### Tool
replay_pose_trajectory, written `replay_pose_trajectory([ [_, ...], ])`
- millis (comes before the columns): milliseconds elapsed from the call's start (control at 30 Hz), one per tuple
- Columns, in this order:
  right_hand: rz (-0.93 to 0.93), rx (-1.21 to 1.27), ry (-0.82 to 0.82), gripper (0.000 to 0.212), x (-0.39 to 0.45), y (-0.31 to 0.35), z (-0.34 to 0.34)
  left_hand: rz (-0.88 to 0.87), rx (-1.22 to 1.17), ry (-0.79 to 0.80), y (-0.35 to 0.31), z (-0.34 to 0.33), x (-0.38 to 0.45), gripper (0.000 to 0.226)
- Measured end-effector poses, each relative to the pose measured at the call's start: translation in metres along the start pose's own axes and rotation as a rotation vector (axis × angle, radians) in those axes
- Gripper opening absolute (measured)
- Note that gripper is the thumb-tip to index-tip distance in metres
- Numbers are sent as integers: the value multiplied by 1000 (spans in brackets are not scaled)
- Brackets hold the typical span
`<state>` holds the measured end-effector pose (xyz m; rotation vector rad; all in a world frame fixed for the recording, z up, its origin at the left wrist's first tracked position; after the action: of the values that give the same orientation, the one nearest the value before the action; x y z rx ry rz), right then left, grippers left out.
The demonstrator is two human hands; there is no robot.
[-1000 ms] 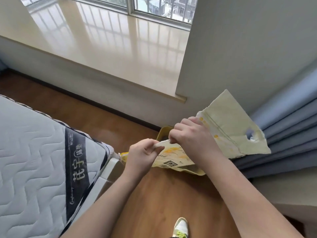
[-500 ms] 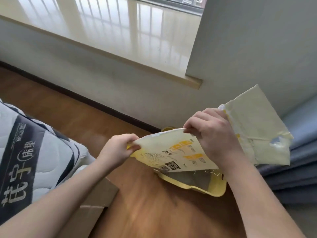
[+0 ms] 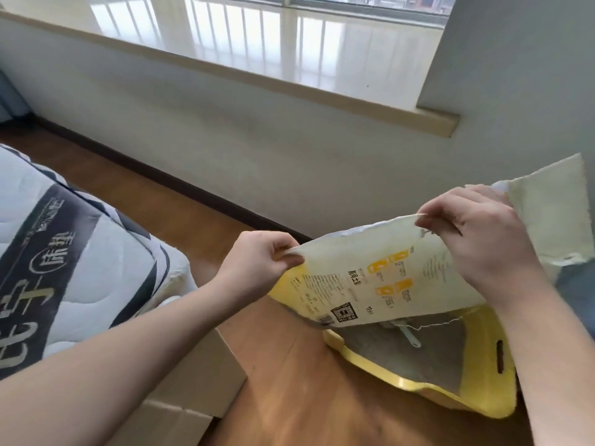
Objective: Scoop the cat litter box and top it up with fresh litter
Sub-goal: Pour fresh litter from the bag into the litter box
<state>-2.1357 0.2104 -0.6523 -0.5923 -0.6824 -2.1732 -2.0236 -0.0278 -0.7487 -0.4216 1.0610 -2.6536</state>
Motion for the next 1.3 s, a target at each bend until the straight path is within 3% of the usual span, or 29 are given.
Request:
replay_pose_trajectory([
  [167,14,-118,16,18,1,5,-20,15,31,-63,8,12,11,7],
  [300,77,-174,60,5,-6,20,-44,-26,76,-60,4,10,11,8],
  [400,100,-180,106,16,-12,29,-63,-31,76,-72,4,8,12,7],
  [633,197,-175,182,10,-24,53,-89,-134,137,-75,-11,-4,5,8],
  [833,90,-116,129,13,-28,45,-94,-135,160,-66,-12,-8,4,9],
  [1033,-41,1,227,14,-31,35,-97,-126,191,-53,-11,-10,1,11],
  [1133,-79,52,226,15,-29,32,-93,-54,72,-34,-6,-10,4,17],
  [1300,-131,106,183,15,-25,24,-82,89,-190,29,5,-11,7,49],
])
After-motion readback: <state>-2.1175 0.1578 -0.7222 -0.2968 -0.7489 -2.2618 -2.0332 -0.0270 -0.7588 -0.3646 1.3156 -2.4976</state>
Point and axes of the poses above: each hand's wrist, its own x-axis towards the middle knuckle, its own z-axis out of the back of the hand, y = z × x, the point moved 7 cm from there along x, towards the middle knuckle, and after that the axes turned 3 degrees about -y, right-handed, at the moved point
